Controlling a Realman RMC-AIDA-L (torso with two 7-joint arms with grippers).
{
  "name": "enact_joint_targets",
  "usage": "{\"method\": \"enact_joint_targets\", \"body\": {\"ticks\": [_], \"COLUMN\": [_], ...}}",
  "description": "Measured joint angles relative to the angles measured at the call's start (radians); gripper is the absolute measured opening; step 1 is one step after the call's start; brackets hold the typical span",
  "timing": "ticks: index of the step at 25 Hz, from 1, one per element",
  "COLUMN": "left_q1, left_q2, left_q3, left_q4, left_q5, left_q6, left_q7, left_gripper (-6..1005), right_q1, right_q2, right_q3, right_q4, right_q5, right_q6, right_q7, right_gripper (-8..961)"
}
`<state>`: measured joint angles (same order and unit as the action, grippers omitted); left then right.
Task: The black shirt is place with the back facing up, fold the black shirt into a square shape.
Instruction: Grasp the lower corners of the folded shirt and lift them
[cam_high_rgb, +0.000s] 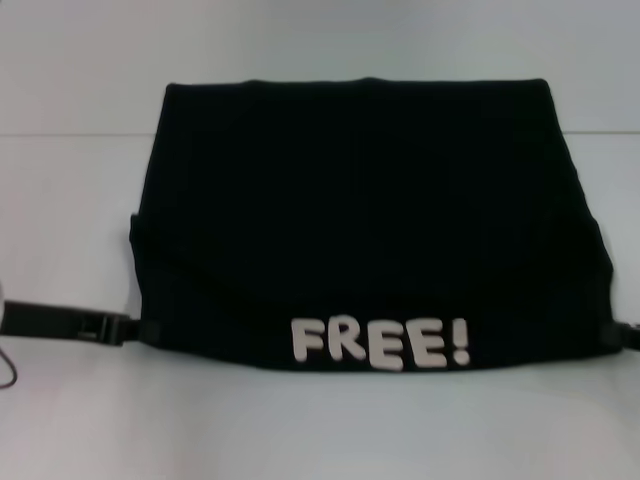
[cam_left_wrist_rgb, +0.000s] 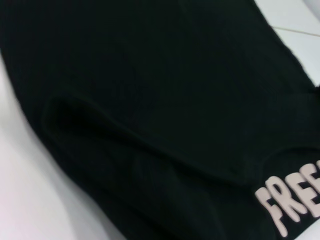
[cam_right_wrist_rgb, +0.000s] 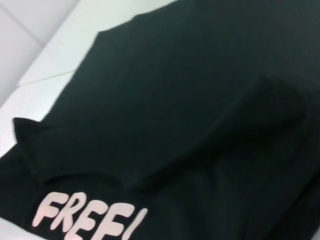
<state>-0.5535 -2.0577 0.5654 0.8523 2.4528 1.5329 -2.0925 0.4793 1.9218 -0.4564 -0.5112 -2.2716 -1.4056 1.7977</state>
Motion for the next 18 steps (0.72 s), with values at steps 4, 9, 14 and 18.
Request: {"method": "enact_joint_targets", "body": {"ticks": [4, 9, 14, 18], "left_q1": [0.022, 0.057, 0.1, 0.131], "left_q2": [0.005, 0.019, 0.024, 0.022], "left_q3": [-0.055, -0.131, -0.186, -0.198], "left_q4": [0.007, 0.009, 0.01, 0.01], "left_q5": [0.0, 0.006, 0.009, 0.01], "left_q6": [0.119, 0.238, 0.334, 0.364], "left_q7": [0.037, 0.098, 0.162, 0.176], "left_gripper": [2, 1, 2, 2], "right_q1": [-0.055, -0.104, -0.145, -0.174], "right_q2": [-0.013, -0.025, -0.035, -0.037], "right_q3": [0.043, 0.053, 0.055, 0.052], "right_q4": [-0.016, -0.018, -0.019, -0.02], "right_q5": [0.0, -0.005, -0.007, -0.013], "right_q6": [-0.105, -0.174, -0.225, -0.271], "right_q7": [-0.092, -0.142, -0.187, -0.219], "right_gripper": [42, 41, 41, 41]}}
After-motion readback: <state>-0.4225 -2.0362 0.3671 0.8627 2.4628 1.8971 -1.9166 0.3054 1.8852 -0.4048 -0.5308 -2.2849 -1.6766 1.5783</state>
